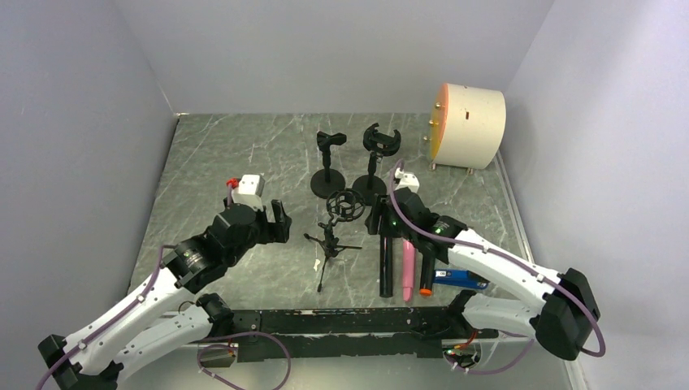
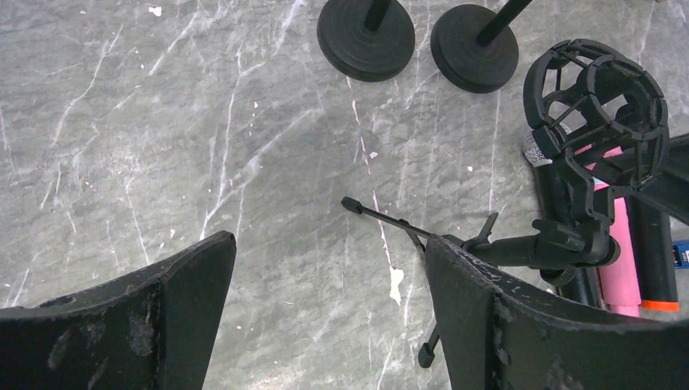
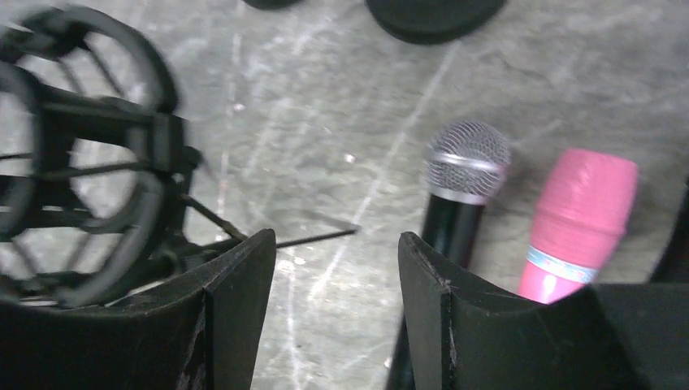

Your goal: Remove the microphone from the stand

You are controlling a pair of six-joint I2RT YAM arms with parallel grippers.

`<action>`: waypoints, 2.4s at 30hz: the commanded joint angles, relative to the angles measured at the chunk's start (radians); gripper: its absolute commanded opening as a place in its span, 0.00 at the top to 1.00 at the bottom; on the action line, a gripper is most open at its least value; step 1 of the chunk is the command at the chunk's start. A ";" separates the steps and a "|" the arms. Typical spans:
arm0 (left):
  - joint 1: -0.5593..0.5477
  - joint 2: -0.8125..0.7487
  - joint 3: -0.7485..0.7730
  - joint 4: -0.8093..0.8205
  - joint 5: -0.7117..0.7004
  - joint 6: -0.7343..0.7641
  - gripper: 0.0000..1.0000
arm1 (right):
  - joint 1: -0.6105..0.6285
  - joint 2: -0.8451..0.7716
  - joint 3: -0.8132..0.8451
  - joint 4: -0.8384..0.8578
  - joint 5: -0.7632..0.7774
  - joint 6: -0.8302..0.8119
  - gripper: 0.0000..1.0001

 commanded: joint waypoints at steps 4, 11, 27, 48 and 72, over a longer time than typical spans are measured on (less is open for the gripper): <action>0.002 0.015 0.033 0.009 -0.020 -0.007 0.09 | 0.005 0.081 0.148 0.064 -0.089 -0.049 0.41; 0.003 0.024 0.048 -0.018 -0.037 0.004 0.09 | 0.005 0.167 0.223 0.046 -0.095 -0.107 0.40; 0.092 0.178 0.212 -0.026 -0.087 0.286 0.05 | -0.121 -0.095 0.166 0.064 0.178 -0.353 0.14; 0.721 0.130 0.189 0.015 0.448 0.296 0.05 | -0.576 -0.068 0.242 0.094 -0.135 -0.438 0.01; 0.721 0.056 0.061 0.075 0.407 0.306 0.05 | -0.574 -0.309 0.032 0.213 -0.168 -0.419 0.01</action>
